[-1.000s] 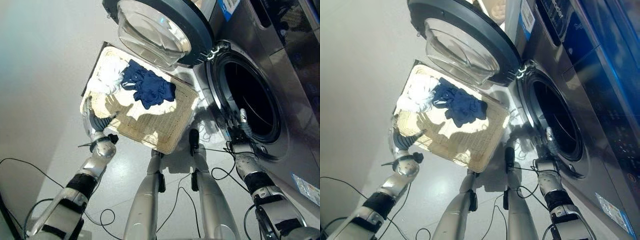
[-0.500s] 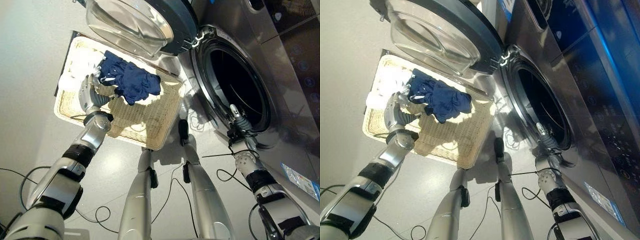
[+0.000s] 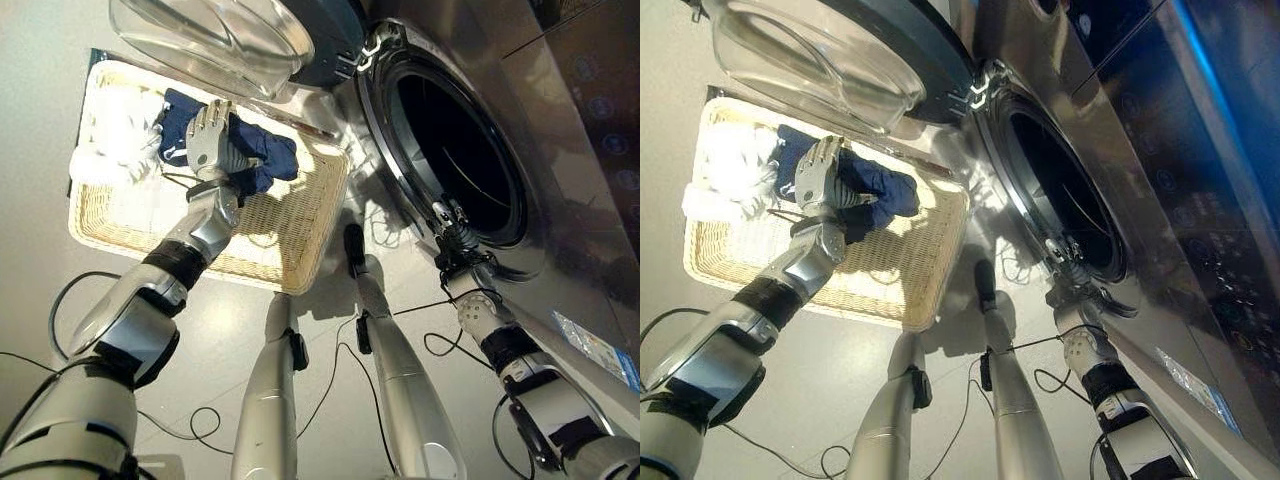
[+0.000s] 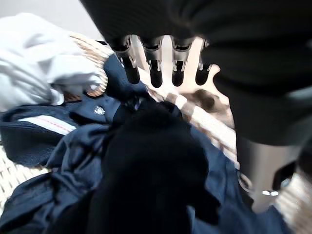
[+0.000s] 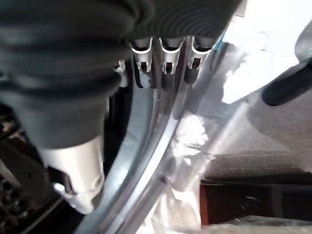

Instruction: Put the clothes into the washing machine.

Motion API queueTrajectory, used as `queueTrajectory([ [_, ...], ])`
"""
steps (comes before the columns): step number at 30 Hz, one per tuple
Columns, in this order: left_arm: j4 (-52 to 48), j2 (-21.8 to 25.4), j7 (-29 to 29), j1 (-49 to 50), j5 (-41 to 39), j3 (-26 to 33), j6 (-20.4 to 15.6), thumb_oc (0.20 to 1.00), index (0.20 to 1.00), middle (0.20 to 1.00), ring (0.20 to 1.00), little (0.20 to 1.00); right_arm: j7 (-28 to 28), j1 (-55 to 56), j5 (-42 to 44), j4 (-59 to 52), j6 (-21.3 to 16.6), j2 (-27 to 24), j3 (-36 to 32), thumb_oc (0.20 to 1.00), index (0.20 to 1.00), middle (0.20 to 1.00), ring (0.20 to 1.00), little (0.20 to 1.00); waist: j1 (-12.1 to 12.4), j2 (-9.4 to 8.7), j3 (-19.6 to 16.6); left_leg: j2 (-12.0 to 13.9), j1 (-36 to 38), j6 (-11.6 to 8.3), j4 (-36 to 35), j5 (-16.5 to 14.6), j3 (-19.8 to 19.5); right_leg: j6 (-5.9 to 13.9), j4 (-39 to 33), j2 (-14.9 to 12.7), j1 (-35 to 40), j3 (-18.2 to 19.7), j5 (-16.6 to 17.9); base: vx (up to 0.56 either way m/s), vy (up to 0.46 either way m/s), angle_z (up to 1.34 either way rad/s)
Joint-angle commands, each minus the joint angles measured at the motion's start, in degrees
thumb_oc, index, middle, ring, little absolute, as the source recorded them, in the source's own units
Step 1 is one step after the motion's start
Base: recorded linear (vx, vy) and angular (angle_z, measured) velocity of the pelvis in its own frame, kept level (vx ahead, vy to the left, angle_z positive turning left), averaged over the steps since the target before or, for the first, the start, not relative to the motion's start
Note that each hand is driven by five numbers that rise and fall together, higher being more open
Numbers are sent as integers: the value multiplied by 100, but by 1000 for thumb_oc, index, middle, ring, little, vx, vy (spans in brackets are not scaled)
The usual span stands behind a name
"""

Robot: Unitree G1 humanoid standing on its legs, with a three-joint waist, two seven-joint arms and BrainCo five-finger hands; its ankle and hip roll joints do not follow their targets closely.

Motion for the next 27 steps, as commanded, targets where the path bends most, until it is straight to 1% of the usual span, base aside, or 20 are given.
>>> queueTrajectory([
  [1,467,159,-469,-353,704,-15,628,1000,1000,1000,1000,1000,171,42,-120,-119,5,68,-67,1000,1000,1000,1000,1000,69,-374,-123,-181,-220,-307,46,-25,148,523,17,90,-233,22,322,0,0,0],
  [2,549,142,-638,-370,802,-78,814,1000,1000,1000,1000,1000,188,56,-111,-138,10,64,-38,1000,1000,1000,1000,1000,60,-377,-123,-176,-188,-314,43,-49,148,529,7,92,-202,24,304,0,0,0],
  [3,760,139,-1225,-486,1260,-247,1145,1000,1000,1000,1000,1000,231,35,-51,-190,-7,52,31,1000,1000,1000,1000,1000,24,-406,-123,-165,-218,-323,46,-46,164,536,-2,92,-235,37,314,0,0,0],
  [4,816,153,-1397,-541,1348,-310,1250,1000,1000,1000,1000,1000,236,8,-32,-217,-1,40,46,1000,1000,1000,1000,1000,9,-414,-123,-166,-271,-325,56,-21,174,536,5,91,-289,43,338,0,0,0],
  [6,1012,161,-2342,-623,1777,-583,1812,1000,1000,1000,1000,1000,302,17,32,-337,15,-19,99,1000,1000,1000,1000,1000,-34,-447,-123,-153,-270,-341,47,-32,186,546,-15,101,-289,58,343,24,16,-3],
  [7,1157,172,-2842,-654,1763,-788,2093,1000,1000,1000,1000,1000,333,24,75,-455,12,-71,169,1000,1000,1000,1000,1000,-69,-469,-123,-145,-291,-350,47,-31,204,556,-19,107,-313,65,353,0,0,0],
  [8,1171,179,-2883,-684,1737,-806,2138,1000,1000,1000,1000,1000,331,1,77,-467,13,-77,169,1000,1000,1000,1000,1000,-75,-473,-123,-146,-337,-348,56,-9,211,555,-9,105,-362,70,372,0,0,0],
  [9,1232,170,-3273,-684,1646,-903,2478,906,906,906,906,906,310,50,88,-617,10,-98,232,1000,1000,1000,1000,1000,-103,-495,-123,-137,-322,-358,55,-29,231,556,-4,118,-353,67,355,15,21,-7],
  [10,1253,163,-3313,-691,1641,-925,2506,865,865,865,865,865,307,54,95,-643,10,-107,246,1000,1000,1000,1000,1000,-109,-499,-123,-138,-328,-358,56,-28,233,556,-3,120,-361,68,355,33,37,-11],
  [11,1373,126,-3567,-722,1596,-999,2788,790,790,790,790,790,280,62,113,-767,29,-130,294,1000,1000,1000,1000,1000,-138,-514,-123,-138,-353,-362,57,-29,242,557,0,126,-386,73,352,16,21,-10],
  [14,1459,123,-3671,-690,1626,-970,2874,755,755,755,755,755,268,83,113,-856,84,-149,291,1000,1000,1000,1000,1000,-150,-525,-123,-135,-368,-366,67,-34,247,555,9,126,-399,73,341,12,11,-6],
  [15,1515,115,-3701,-684,1640,-973,2901,721,721,721,721,721,262,96,87,-880,89,-136,294,1000,1000,1000,1000,1000,-154,-530,-123,-135,-374,-368,72,-35,244,553,11,127,-400,75,336,16,4,-5],
  [16,1635,90,-3675,-671,1661,-963,2858,595,595,595,595,595,263,96,86,-893,119,-118,300,1000,1000,1000,1000,1000,-162,-551,-123,-125,-388,-374,86,-40,237,549,17,127,-404,74,325,14,0,-3],
  [18,1759,68,-3545,-660,1680,-932,2758,545,545,545,545,545,257,82,82,-907,131,-110,318,1000,1000,1000,1000,1000,-170,-572,-123,-115,-419,-379,102,-37,235,547,32,131,-430,71,317,12,0,-5],
  [19,1782,63,-3484,-649,1659,-912,2744,555,555,555,555,555,249,77,80,-919,134,-101,327,1000,1000,1000,1000,1000,-173,-578,-123,-110,-424,-381,103,-37,236,546,32,131,-434,73,315,12,6,-5],
  [20,1831,72,-3055,-623,1382,-873,2648,1000,1000,1000,1000,1000,240,75,92,-939,144,-94,357,1000,1000,1000,1000,1000,-176,-590,-123,-102,-440,-390,104,-29,238,544,33,134,-445,76,316,9,10,-5],
  [23,1869,64,-1986,-617,770,-739,2239,1000,1000,1000,1000,1000,211,84,45,-971,191,-79,417,1000,1000,1000,1000,1000,-184,-600,-123,-92,-447,-410,84,-15,236,530,29,146,-458,106,304,0,0,0],
  [24,1848,61,-1595,-608,531,-682,2031,1000,1000,1000,1000,1000,199,102,25,-981,188,-68,431,1000,1000,1000,1000,1000,-183,-601,-123,-92,-449,-410,87,-18,232,525,35,147,-462,112,295,0,0,0],
  [26,1695,64,-407,-552,-365,-321,1420,1000,1000,1000,1000,1000,162,184,-53,-1023,168,2,460,1000,1000,1000,1000,1000,-160,-610,-123,-94,-459,-396,82,-18,193,511,48,153,-468,123,269,0,0,0],
  [27,1625,64,-161,-531,-553,-162,1278,1000,1000,1000,1000,1000,138,208,-64,-1044,160,19,467,1000,1000,1000,1000,1000,-147,-617,-123,-95,-454,-390,71,-15,180,505,46,159,-463,125,262,0,0,0],
])
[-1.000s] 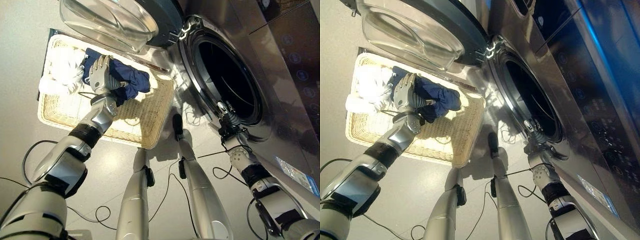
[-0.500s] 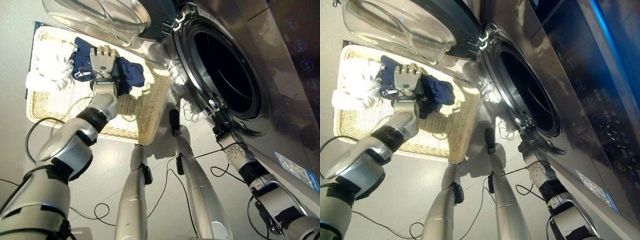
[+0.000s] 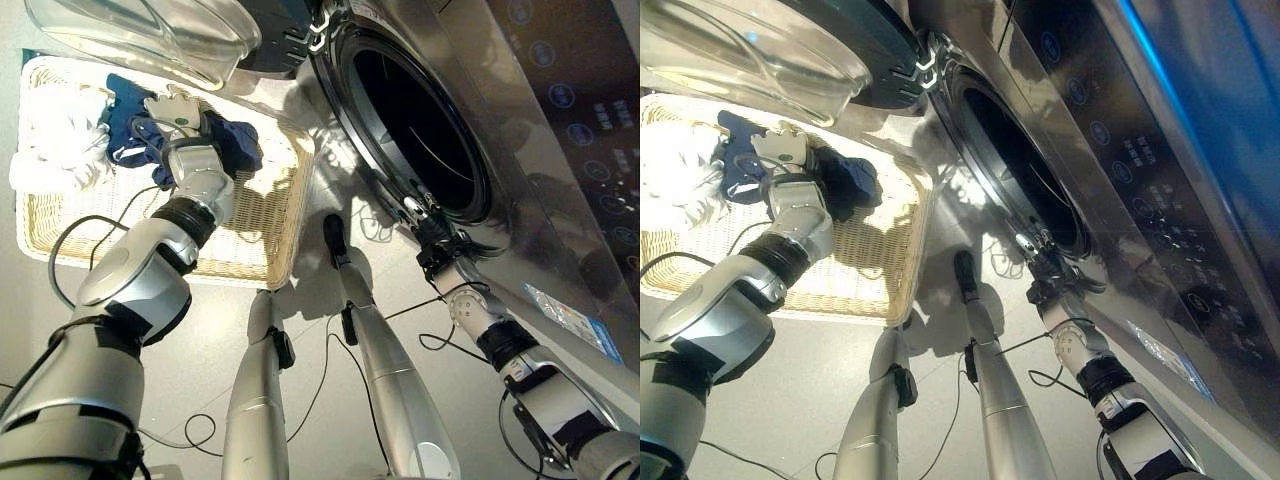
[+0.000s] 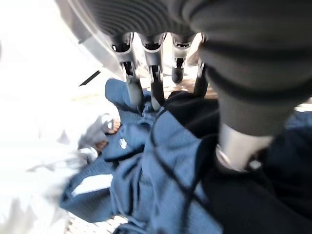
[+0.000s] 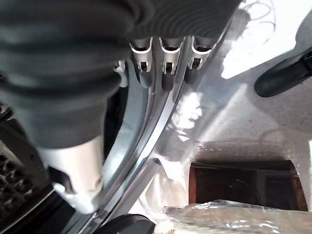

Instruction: Put the clothes into the washing machine.

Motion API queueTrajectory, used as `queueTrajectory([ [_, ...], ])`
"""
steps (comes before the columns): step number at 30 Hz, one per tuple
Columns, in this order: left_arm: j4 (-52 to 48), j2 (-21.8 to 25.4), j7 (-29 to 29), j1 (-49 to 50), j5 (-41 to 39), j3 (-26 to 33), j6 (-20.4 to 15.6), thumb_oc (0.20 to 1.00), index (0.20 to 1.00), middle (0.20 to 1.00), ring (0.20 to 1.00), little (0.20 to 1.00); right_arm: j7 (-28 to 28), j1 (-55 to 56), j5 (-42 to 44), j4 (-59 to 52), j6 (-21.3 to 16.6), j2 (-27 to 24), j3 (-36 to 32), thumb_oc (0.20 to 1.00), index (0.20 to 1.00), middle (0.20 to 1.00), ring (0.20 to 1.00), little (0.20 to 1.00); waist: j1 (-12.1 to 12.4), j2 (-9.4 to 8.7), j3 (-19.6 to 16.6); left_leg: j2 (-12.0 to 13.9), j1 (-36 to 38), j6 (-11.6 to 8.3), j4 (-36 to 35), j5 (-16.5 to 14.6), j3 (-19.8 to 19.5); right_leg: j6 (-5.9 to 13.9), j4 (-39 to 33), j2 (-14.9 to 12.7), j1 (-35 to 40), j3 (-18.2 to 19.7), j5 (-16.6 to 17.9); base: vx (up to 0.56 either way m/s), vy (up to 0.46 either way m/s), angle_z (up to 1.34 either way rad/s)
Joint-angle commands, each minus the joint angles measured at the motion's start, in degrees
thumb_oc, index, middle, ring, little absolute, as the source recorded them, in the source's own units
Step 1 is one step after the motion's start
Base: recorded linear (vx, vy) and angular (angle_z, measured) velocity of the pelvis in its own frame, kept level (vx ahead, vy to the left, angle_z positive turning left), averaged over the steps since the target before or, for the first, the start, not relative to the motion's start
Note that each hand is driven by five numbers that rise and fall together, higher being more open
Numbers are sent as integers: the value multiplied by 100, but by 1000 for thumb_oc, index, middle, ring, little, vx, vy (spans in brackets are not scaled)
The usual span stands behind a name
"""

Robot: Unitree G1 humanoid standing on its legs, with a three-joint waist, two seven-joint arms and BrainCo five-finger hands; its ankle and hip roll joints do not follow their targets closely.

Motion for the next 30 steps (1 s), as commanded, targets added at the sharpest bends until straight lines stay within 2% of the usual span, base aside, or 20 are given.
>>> queueTrajectory([
  [1,501,169,1379,584,-1692,819,-1088,1000,1000,1000,1000,1000,-39,297,-93,-320,-82,252,-187,1000,1000,1000,1000,1000,138,-443,-10,-186,-13,-317,-206,30,0,445,-315,84,117,-31,294,6,-20,3],
  [3,326,189,1915,635,-1984,1175,-1476,1000,1000,1000,1000,1000,-73,388,-163,-335,-138,330,-171,1000,1000,1000,1000,1000,167,-452,-10,-188,-8,-312,-211,28,-50,436,-314,92,129,-29,282,2,-30,4],
  [4,305,197,2001,643,-2038,1215,-1526,1000,1000,1000,1000,1000,-82,408,-182,-345,-147,343,-169,1000,1000,1000,1000,1000,170,-453,-10,-189,-8,-311,-212,27,-61,435,-315,92,133,-30,280,-5,-43,5],
  [5,108,218,2371,724,-2118,1455,-1809,1000,1000,1000,1000,1000,-183,490,-229,-443,-178,400,-157,1000,1000,1000,1000,1000,205,-454,-10,-192,-18,-312,-214,33,-106,433,-321,89,136,-38,280,-6,-40,6],
  [7,-14,231,2618,778,-2148,1632,-1948,1000,1000,1000,1000,1000,-217,514,-262,-487,-179,419,-180,1000,1000,1000,1000,1000,228,-461,-10,-196,-60,-305,-215,56,-131,430,-315,85,101,-43,295,-13,-46,10],
  [8,-151,238,2840,912,-2188,1819,-2135,1000,1000,1000,1000,1000,-263,612,-290,-548,-213,474,-186,1000,1000,1000,1000,1000,264,-469,-10,-192,-23,-304,-223,30,-173,433,-325,78,152,-66,275,-9,-40,8],
  [10,-224,244,2948,972,-2188,1900,-2213,1000,1000,1000,1000,1000,-279,648,-308,-579,-223,492,-194,1000,1000,1000,1000,1000,281,-474,-10,-192,-24,-301,-226,28,-191,433,-328,74,156,-79,276,-20,-52,6],
  [11,-458,225,3277,1108,-2179,2088,-2356,1000,1000,1000,1000,1000,-333,691,-348,-648,-251,554,-211,1000,1000,1000,1000,1000,316,-491,-10,-192,-60,-293,-235,43,-225,439,-341,58,137,-114,304,-29,-64,8],
  [15,-623,202,3565,1246,-2151,2241,-2482,1000,1000,1000,1000,1000,-330,745,-354,-668,-287,600,-221,1000,1000,1000,1000,1000,340,-512,-10,-182,-69,-288,-236,40,-241,444,-340,47,137,-152,312,-19,-33,10],
  [16,-733,190,3826,1329,-2203,2339,-2635,1000,1000,1000,1000,1000,-357,788,-361,-697,-278,613,-216,1000,1000,1000,1000,1000,361,-520,-10,-169,-18,-293,-240,10,-238,454,-350,39,196,-182,294,-21,-9,7],
  [18,-817,201,3946,1358,-2241,2398,-2707,1000,1000,1000,1000,1000,-368,789,-361,-721,-256,613,-234,1000,1000,1000,1000,1000,367,-524,-10,-173,-46,-292,-239,39,-233,456,-346,30,169,-191,321,-18,-1,5],
  [19,-925,179,4112,1439,-2269,2491,-2862,1000,1000,1000,1000,1000,-364,807,-374,-734,-255,611,-238,1000,1000,1000,1000,1000,380,-518,-10,-175,-51,-290,-241,39,-234,461,-355,23,171,-209,327,-6,10,5],
  [25,-1092,124,4300,1586,-2310,2573,-3045,1000,1000,1000,1000,1000,-315,884,-402,-752,-223,614,-266,1000,1000,1000,1000,1000,401,-506,-10,-177,-7,-292,-244,11,-247,474,-358,17,225,-231,307,-6,6,2],
  [30,-1090,64,3901,1592,-2221,2502,-2861,1000,1000,1000,1000,1000,-321,861,-397,-739,-237,629,-235,1000,1000,1000,1000,1000,415,-516,-10,-189,-27,-286,-242,20,-268,486,-349,20,208,-237,320,0,1,1],
])
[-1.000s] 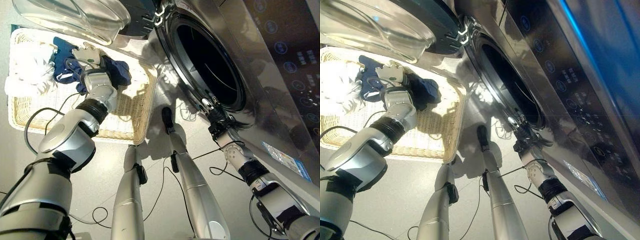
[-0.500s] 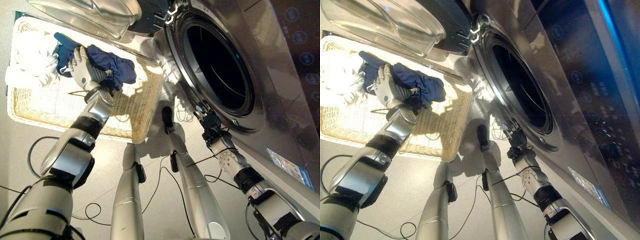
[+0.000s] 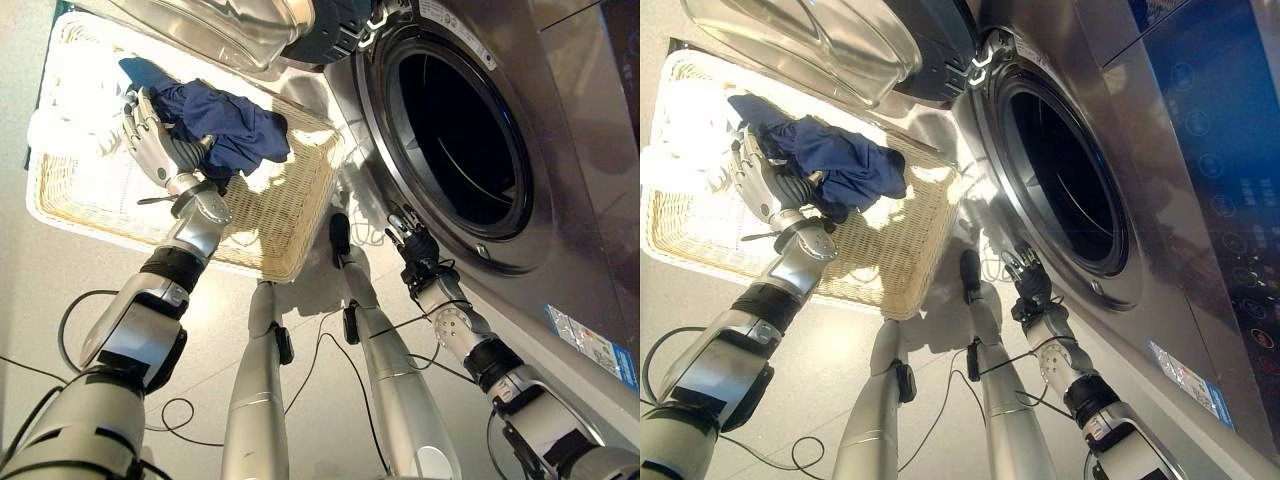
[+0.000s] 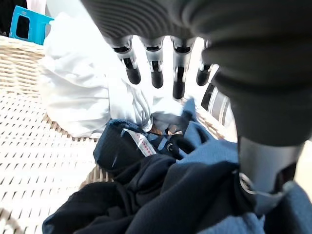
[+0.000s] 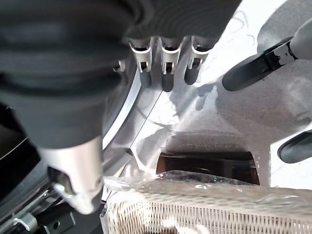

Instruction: Put the clothes into the washing machine.

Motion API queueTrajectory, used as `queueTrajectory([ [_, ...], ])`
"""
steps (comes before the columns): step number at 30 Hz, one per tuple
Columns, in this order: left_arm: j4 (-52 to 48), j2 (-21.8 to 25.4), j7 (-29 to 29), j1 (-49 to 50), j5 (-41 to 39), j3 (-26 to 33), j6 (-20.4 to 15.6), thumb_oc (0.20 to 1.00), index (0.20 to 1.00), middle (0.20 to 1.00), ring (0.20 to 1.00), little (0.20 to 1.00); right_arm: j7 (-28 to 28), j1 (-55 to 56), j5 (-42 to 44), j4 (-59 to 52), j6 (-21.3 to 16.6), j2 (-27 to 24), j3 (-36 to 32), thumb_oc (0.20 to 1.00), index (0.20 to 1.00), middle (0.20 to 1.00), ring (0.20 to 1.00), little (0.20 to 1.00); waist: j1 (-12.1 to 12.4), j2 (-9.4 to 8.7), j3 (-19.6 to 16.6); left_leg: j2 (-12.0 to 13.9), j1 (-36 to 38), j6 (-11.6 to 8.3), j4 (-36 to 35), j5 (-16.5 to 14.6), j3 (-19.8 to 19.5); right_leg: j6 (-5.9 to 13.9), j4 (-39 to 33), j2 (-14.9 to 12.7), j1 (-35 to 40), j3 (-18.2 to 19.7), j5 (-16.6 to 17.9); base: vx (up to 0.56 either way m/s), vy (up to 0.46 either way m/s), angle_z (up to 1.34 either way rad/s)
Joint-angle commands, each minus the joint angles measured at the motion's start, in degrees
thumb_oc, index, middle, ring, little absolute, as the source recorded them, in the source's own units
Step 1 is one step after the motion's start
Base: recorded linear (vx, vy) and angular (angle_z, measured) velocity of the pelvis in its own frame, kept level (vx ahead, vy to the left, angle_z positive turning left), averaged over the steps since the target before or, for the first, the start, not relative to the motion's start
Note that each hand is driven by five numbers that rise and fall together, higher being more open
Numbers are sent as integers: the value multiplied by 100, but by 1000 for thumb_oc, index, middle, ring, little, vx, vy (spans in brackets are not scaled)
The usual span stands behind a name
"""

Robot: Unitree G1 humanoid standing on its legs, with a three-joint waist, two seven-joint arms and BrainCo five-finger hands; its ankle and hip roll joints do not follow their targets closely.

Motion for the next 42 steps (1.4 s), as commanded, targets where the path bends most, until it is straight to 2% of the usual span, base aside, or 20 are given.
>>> queueTrajectory([
  [1,-79,202,-224,-5,74,133,50,1000,1000,1000,1000,1000,58,389,-131,-443,-179,159,-295,1000,1000,1000,1000,1000,211,-421,-28,-172,63,-288,-3,-198,170,482,-367,95,210,169,362,0,0,0],
  [2,-76,203,-364,-9,106,108,82,1000,1000,1000,1000,1000,64,384,-129,-443,-170,150,-302,1000,1000,1000,1000,1000,210,-422,-28,-173,57,-286,-2,-195,170,482,-365,94,204,169,365,0,0,0],
  [5,75,237,-1587,-182,460,-296,709,1000,1000,1000,1000,1000,106,299,-107,-407,-68,72,-329,1000,1000,1000,1000,1000,183,-418,-28,-191,32,-284,-5,-170,181,492,-371,116,175,193,400,7,24,0],
  [10,266,273,-2491,-448,924,-775,1052,1000,1000,1000,1000,1000,225,200,-61,-297,29,-28,-336,1000,1000,1000,1000,1000,134,-395,-28,-208,29,-278,-10,-165,214,501,-386,123,154,222,434,6,32,0],
  [19,1164,180,-4777,-1032,1929,-1869,2354,1000,1000,1000,1000,1000,488,-101,86,9,136,-189,-166,1000,1000,1000,1000,1000,6,-381,-28,-207,0,-295,11,-136,330,522,-377,107,90,275,464,6,32,-3],
  [20,1273,156,-5011,-1084,1983,-1995,2380,586,586,586,586,586,504,-144,98,34,147,-199,-138,1000,1000,1000,1000,1000,-13,-382,-28,-205,8,-300,10,-135,347,524,-384,109,96,284,467,4,26,-3],
  [21,1328,149,-5148,-1129,2041,-2066,2432,457,457,457,457,457,521,-173,121,48,160,-221,-129,1000,1000,1000,1000,1000,-20,-381,-28,-207,5,-303,7,-134,353,522,-390,113,91,288,469,5,29,-3],
  [22,1370,141,-5328,-1164,2161,-2128,2535,200,200,200,200,200,539,-207,132,65,169,-235,-122,1000,1000,1000,1000,1000,-27,-379,-28,-205,-1,-308,5,-133,361,522,-394,115,86,292,470,0,0,0],
  [24,1492,150,-5627,-1208,2285,-2263,2711,200,200,200,200,200,612,-272,189,99,159,-271,-101,1000,1000,1000,1000,1000,-43,-373,-28,-198,-16,-319,4,-129,379,529,-401,107,70,297,475,0,0,0],
  [26,1525,156,-5533,-1214,2074,-2314,2710,200,200,200,200,200,645,-294,244,84,139,-293,-73,1000,1000,1000,1000,1000,-49,-371,-28,-200,-16,-322,3,-130,386,526,-408,108,73,301,473,0,0,0],
  [30,1291,145,-4162,-1068,160,-1935,1963,200,200,200,200,200,532,-214,-4,-385,35,-317,66,1000,1000,1000,1000,1000,-43,-362,-28,-193,-12,-327,8,-121,397,507,-383,109,69,303,433,0,0,0],
  [31,1101,106,-3542,-905,-855,-1528,1276,200,200,200,200,200,444,-141,-289,-626,-11,-282,82,1000,1000,1000,1000,1000,-24,-357,-28,-196,7,-319,4,-118,379,499,-376,118,89,305,412,0,0,0],
  [32,1070,98,-3510,-873,-895,-1466,1233,200,200,200,200,200,428,-126,-315,-656,-14,-278,85,1000,1000,1000,1000,1000,-22,-356,-28,-196,12,-318,3,-120,374,499,-377,118,96,304,407,0,0,0],
  [34,715,-15,-3289,-517,-1771,-804,284,200,200,200,200,200,341,16,-714,-984,-65,-190,82,1000,1000,1000,1000,1000,23,-347,-28,-197,29,-314,0,-123,326,493,-371,119,123,304,369,0,0,0],
  [35,715,-15,-3289,-517,-1771,-804,284,200,200,200,200,200,341,16,-714,-984,-65,-190,82,1000,1000,1000,1000,1000,23,-347,-28,-197,29,-314,0,-123,326,493,-371,119,123,304,369,0,0,0],
  [36,297,-131,-3222,-134,-2227,-347,-589,200,200,200,200,200,243,164,-1125,-1295,-96,-108,73,1000,1000,1000,1000,1000,74,-337,-28,-206,51,-309,-3,-132,275,486,-379,119,161,301,341,0,0,0],
  [37,115,-180,-3183,27,-2266,-231,-683,200,200,200,200,200,165,224,-1260,-1434,-66,-62,62,1000,1000,1000,1000,1000,88,-330,-28,-210,59,-306,-3,-134,254,483,-378,118,174,298,334,-22,-64,-3],
  [38,-301,-325,-3099,465,-2491,17,-1162,200,200,200,200,200,75,339,-1682,-1728,-6,57,15,1000,1000,1000,1000,1000,152,-310,-28,-228,64,-292,-3,-134,189,479,-369,115,191,281,333,-26,-66,-3],
  [40,-917,-597,-3084,1179,-2639,428,-1755,200,200,200,200,200,-83,433,-2216,-2167,195,157,-1,1000,1000,1000,1000,1000,272,-281,-28,-255,84,-271,-1,-128,96,467,-345,112,237,235,311,-33,-57,4],
  [42,-1216,-758,-3192,1610,-2629,647,-2055,200,200,200,200,200,-152,457,-2459,-2388,339,164,-13,1000,1000,1000,1000,1000,345,-254,-28,-270,117,-254,-6,-126,64,458,-341,110,292,203,296,-32,-16,13],
])
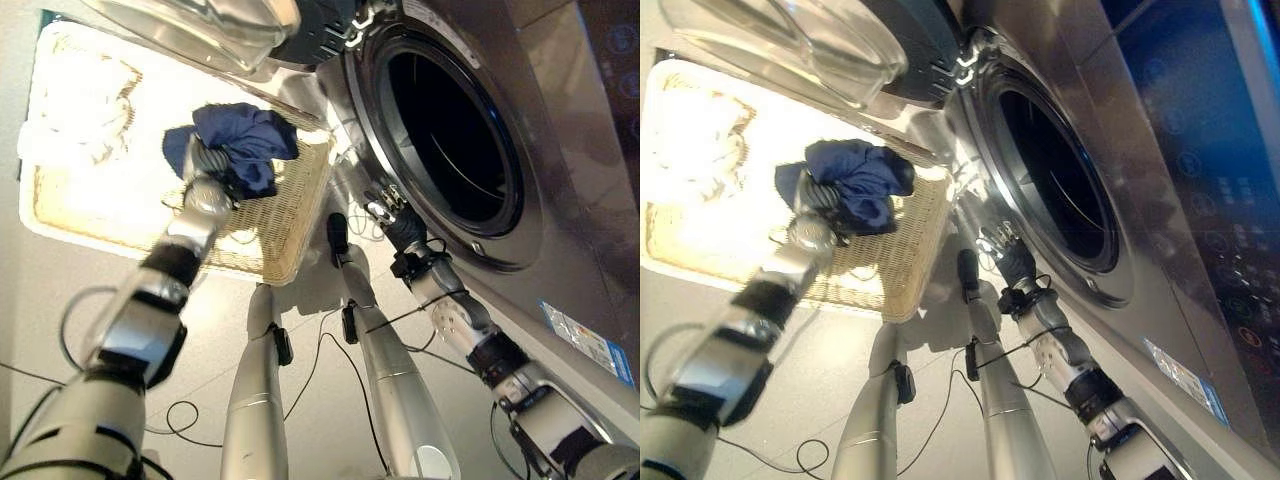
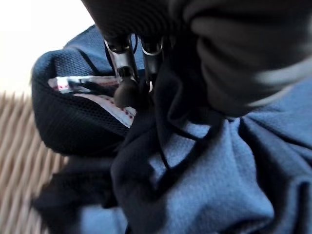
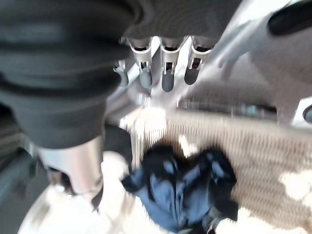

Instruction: Put the clothes into the washing machine.

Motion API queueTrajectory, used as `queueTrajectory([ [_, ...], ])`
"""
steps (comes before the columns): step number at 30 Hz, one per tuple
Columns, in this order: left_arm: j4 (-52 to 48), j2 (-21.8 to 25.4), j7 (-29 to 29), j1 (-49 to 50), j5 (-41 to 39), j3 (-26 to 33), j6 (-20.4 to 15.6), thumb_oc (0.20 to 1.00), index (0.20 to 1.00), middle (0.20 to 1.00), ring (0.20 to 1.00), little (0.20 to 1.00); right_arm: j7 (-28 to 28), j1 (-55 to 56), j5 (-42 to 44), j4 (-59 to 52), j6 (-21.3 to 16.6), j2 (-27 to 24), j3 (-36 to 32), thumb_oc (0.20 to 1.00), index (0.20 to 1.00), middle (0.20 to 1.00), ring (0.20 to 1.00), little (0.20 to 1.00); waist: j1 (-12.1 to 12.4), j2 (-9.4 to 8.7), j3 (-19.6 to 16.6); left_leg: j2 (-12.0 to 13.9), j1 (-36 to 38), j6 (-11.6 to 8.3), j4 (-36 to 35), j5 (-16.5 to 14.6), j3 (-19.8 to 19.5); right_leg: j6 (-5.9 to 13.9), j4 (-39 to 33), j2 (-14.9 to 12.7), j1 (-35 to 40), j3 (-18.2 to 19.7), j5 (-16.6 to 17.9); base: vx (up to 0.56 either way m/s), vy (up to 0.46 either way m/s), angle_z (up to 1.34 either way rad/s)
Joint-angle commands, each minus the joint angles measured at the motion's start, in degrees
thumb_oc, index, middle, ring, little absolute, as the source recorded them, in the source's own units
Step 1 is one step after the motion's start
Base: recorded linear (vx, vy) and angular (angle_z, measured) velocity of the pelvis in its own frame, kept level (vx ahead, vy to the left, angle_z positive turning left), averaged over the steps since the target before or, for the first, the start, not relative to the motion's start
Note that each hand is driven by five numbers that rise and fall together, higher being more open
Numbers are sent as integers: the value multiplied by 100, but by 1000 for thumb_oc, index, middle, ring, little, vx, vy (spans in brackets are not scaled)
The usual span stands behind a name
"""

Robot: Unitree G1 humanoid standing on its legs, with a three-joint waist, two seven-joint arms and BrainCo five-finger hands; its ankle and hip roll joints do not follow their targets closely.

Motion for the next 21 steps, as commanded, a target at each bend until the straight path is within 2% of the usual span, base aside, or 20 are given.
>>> queueTrajectory([
  [1,-230,-34,-115,202,-195,186,-1123,200,200,200,200,200,-119,139,-736,-429,257,89,-300,1000,1000,1000,1000,1000,222,-216,-20,-271,-75,-202,-20,-92,-12,444,-374,69,164,67,360,-27,0,14],
  [2,-263,-46,-132,246,-194,204,-1149,200,200,200,200,200,-122,148,-747,-448,269,87,-300,1000,1000,1000,1000,1000,224,-210,-20,-272,-66,-202,-20,-93,-14,444,-376,67,177,62,358,-33,9,14],
  [3,-517,-97,-502,527,-372,292,-1381,200,200,200,200,200,-86,190,-862,-583,327,40,-297,1000,1000,1000,1000,1000,279,-176,-20,-284,-40,-189,-20,-89,-29,438,-374,47,217,32,348,-22,7,6],
  [4,-601,-121,-550,597,-385,298,-1403,200,200,200,200,200,-81,197,-878,-609,351,30,-299,1000,1000,1000,1000,1000,291,-168,-20,-288,-36,-185,-19,-88,-34,438,-372,43,223,27,348,-31,15,2],
  [5,-908,-178,-1074,868,-605,296,-1546,200,200,200,200,200,-16,236,-984,-673,404,-9,-301,1000,1000,1000,1000,1000,348,-128,-20,-308,-10,-168,-14,-82,-54,436,-360,23,253,0,342,0,0,0],
  [6,-1027,-189,-1224,957,-678,284,-1574,200,200,200,200,200,3,245,-1015,-694,430,-23,-312,1000,1000,1000,1000,1000,364,-115,-20,-313,-2,-162,-12,-78,-62,434,-355,18,262,-9,344,0,0,0],
  [9,-1722,-284,-2419,1439,-1186,143,-1769,200,200,200,200,200,72,284,-1204,-707,554,-78,-323,1000,1000,1000,1000,1000,475,-20,-20,-344,55,-137,-13,-66,-119,444,-355,-29,337,-81,353,-11,6,0],
  [13,-2238,-277,-3158,1667,-1449,-29,-1792,200,200,200,200,200,141,317,-1184,-722,625,-162,-285,1000,1000,1000,1000,1000,536,30,-20,-355,103,-117,-18,-63,-140,461,-363,-70,392,-140,370,-22,24,5],
  [16,-2843,-162,-4021,1783,-1654,-281,-1566,200,200,200,200,200,381,307,-1367,-763,727,-236,-203,1000,1000,1000,1000,1000,587,83,-20,-365,147,-96,-27,-65,-144,484,-394,-123,444,-187,400,-30,34,7],
  [21,-3183,60,-4409,1662,-1551,-649,-1142,200,200,200,200,200,609,126,-1280,-772,846,-338,-10,1000,1000,1000,1000,1000,620,104,-20,-383,202,-80,-38,-65,-166,500,-428,-149,494,-207,445,-11,10,5],
])
